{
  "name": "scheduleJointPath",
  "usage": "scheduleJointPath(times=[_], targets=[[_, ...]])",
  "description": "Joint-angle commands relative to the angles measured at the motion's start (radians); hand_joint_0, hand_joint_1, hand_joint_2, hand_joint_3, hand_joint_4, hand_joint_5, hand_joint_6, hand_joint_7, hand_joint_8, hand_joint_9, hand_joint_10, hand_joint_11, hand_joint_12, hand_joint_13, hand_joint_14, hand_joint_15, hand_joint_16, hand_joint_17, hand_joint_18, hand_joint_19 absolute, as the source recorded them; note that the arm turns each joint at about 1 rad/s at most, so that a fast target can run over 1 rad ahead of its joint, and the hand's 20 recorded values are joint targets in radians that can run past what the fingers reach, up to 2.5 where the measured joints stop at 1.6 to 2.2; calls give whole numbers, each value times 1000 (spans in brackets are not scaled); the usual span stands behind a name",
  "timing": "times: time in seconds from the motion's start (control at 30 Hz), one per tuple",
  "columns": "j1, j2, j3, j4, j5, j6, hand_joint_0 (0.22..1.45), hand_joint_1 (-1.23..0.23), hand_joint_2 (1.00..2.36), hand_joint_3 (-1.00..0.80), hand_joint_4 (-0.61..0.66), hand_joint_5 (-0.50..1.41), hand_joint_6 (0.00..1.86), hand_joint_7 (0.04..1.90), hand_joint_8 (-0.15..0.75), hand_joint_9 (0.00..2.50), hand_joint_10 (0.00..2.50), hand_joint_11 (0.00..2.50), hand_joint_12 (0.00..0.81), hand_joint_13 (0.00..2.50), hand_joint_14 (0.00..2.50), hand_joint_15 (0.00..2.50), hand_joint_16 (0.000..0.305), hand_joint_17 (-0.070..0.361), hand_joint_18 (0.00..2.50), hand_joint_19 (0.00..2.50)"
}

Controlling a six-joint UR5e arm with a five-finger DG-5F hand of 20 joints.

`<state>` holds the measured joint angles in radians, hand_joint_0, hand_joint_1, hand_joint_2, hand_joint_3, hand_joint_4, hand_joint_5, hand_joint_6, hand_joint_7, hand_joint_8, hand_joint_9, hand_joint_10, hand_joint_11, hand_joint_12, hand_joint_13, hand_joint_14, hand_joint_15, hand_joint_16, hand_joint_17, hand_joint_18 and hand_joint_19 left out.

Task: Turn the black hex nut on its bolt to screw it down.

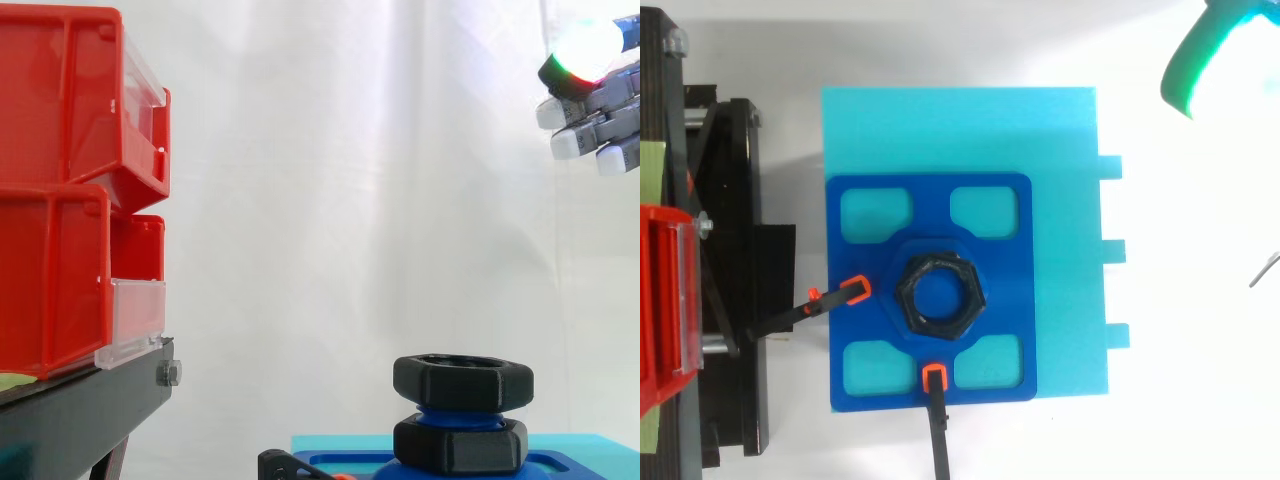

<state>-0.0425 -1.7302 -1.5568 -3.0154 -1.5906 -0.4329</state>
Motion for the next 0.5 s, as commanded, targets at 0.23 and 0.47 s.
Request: scheduleJointPath(times=[0.23,0.47], targets=[[26,-42,0,81,32,-138,496,-663,1000,-500,118,-248,502,717,234,125,2,34,379,24,2,69,59,132,0,134],[47,-114,9,119,28,-214,488,-668,1000,-500,114,-236,502,716,235,212,0,60,368,63,2,70,57,129,0,100]])
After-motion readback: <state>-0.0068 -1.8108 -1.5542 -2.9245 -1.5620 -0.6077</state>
